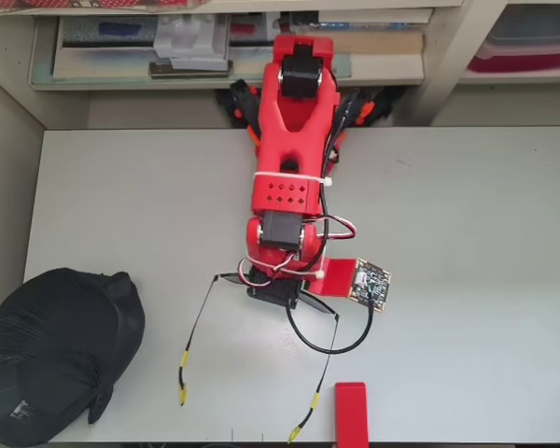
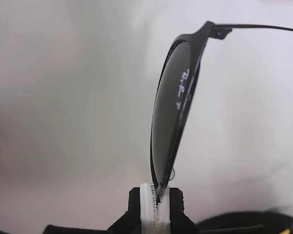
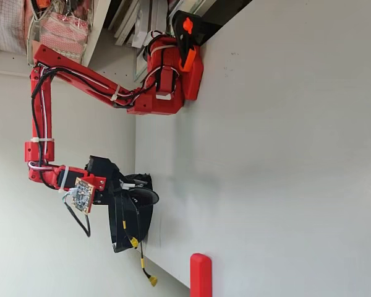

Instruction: Place Meta Rayban sunglasses on black head mold for quality assessment

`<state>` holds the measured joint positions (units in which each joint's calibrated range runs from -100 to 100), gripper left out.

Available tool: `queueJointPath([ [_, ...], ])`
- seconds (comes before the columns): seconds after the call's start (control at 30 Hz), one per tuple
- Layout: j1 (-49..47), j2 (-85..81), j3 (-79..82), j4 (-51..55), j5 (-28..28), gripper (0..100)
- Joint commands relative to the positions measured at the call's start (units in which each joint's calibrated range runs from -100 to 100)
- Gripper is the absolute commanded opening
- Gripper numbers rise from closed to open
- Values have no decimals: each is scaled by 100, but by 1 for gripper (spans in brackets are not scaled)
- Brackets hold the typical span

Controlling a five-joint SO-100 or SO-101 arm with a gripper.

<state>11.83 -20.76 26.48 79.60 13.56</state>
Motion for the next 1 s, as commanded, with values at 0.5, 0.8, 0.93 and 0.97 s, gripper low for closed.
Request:
queueJointPath([
  [0.5, 3003, -501, -2238, 534, 1704, 0],
  [0.8, 4486, -501, -2484, 551, 2158, 0],
  [0.93, 4962, -636, -2357, 733, 2158, 0],
  [0.97, 5068, -746, -2311, 837, 2146, 0],
])
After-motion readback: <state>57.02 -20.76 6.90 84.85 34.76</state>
